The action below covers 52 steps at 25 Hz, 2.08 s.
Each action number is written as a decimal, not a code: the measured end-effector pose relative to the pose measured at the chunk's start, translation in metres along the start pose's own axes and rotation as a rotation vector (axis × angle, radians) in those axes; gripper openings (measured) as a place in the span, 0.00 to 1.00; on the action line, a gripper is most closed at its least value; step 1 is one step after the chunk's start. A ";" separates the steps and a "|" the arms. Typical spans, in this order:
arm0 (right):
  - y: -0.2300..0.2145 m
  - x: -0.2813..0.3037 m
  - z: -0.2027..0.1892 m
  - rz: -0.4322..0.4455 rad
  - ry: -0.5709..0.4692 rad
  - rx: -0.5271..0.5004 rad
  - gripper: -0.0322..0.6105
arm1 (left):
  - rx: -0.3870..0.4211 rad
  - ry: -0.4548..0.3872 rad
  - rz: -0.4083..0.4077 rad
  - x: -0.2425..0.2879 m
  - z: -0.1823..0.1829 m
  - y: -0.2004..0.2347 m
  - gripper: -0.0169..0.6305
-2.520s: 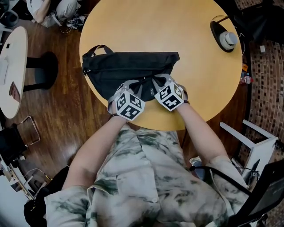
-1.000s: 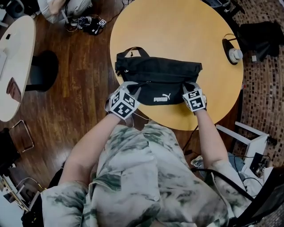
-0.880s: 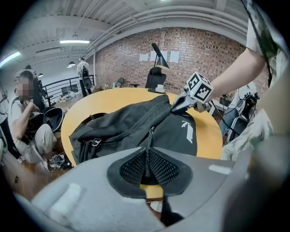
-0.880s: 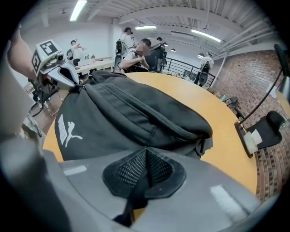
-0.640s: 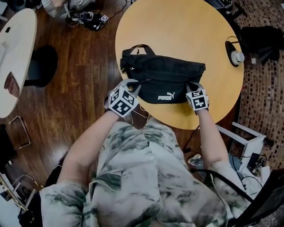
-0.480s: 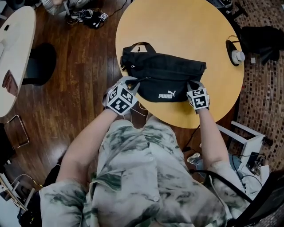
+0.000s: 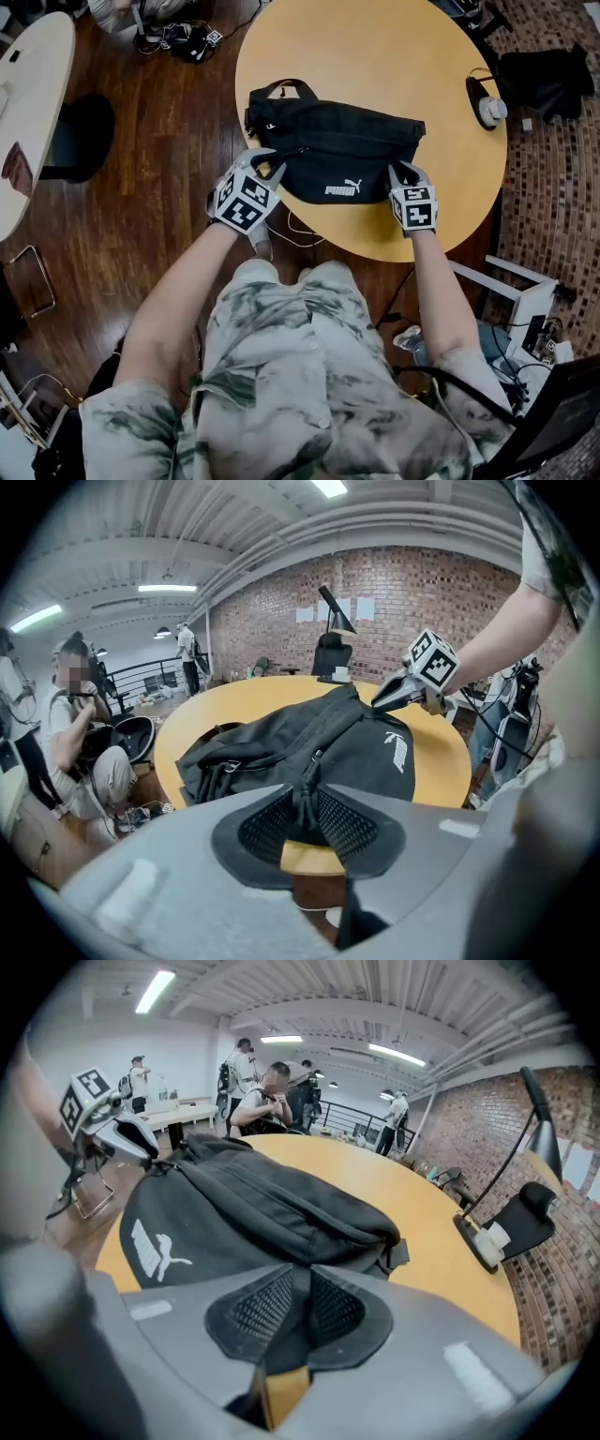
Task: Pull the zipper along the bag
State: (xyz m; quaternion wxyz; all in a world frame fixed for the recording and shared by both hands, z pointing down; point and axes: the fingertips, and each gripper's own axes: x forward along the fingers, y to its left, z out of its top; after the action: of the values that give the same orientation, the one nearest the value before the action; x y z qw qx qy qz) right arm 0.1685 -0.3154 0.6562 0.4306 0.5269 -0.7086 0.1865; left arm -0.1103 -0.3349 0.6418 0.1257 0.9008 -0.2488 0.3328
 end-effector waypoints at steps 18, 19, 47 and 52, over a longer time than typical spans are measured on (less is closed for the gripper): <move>0.160 -0.304 -0.177 0.258 -0.359 0.001 0.12 | -0.178 -0.287 0.084 -0.237 -0.019 -0.312 0.16; 0.169 -0.322 -0.186 0.269 -0.379 0.005 0.12 | -0.162 -0.297 0.066 -0.249 -0.016 -0.332 0.16; 0.410 -0.608 -0.283 0.220 -0.573 0.106 0.13 | -0.018 -0.415 -0.226 -0.462 -0.112 -0.583 0.15; 0.396 -0.641 -0.292 0.233 -0.610 0.055 0.14 | -0.054 -0.425 -0.221 -0.455 -0.099 -0.616 0.15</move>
State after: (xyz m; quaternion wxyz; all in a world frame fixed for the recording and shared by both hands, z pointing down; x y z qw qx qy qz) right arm -0.0226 0.4191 0.3773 0.1602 0.4853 -0.8551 0.0870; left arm -0.1342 0.3901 0.3770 0.1305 0.9687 -0.1783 0.1131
